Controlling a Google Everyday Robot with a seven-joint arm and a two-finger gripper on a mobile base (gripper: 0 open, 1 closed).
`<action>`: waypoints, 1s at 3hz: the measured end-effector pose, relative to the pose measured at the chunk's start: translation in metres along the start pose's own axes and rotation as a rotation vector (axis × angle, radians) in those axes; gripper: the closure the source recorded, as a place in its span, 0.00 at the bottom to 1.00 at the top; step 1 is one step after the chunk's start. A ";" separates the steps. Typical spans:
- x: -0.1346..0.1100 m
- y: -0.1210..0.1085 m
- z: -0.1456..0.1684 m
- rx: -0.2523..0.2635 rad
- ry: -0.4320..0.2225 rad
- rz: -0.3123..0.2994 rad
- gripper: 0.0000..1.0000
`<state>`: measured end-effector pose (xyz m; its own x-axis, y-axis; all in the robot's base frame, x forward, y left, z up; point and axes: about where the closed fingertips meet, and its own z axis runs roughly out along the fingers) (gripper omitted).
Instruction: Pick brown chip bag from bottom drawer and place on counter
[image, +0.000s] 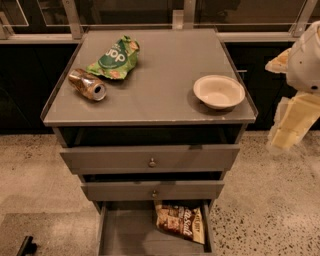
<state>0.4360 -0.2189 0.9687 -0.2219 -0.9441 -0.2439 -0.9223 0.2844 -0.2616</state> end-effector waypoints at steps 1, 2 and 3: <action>0.030 0.029 0.051 -0.034 -0.125 0.056 0.00; 0.057 0.056 0.120 -0.075 -0.290 0.169 0.00; 0.066 0.049 0.162 -0.076 -0.374 0.267 0.00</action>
Offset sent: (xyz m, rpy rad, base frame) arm -0.0008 -0.0284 -0.2181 0.6499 -0.0975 -0.1724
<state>0.4272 -0.2403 0.7882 -0.3387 -0.7102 -0.6172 -0.8718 0.4836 -0.0782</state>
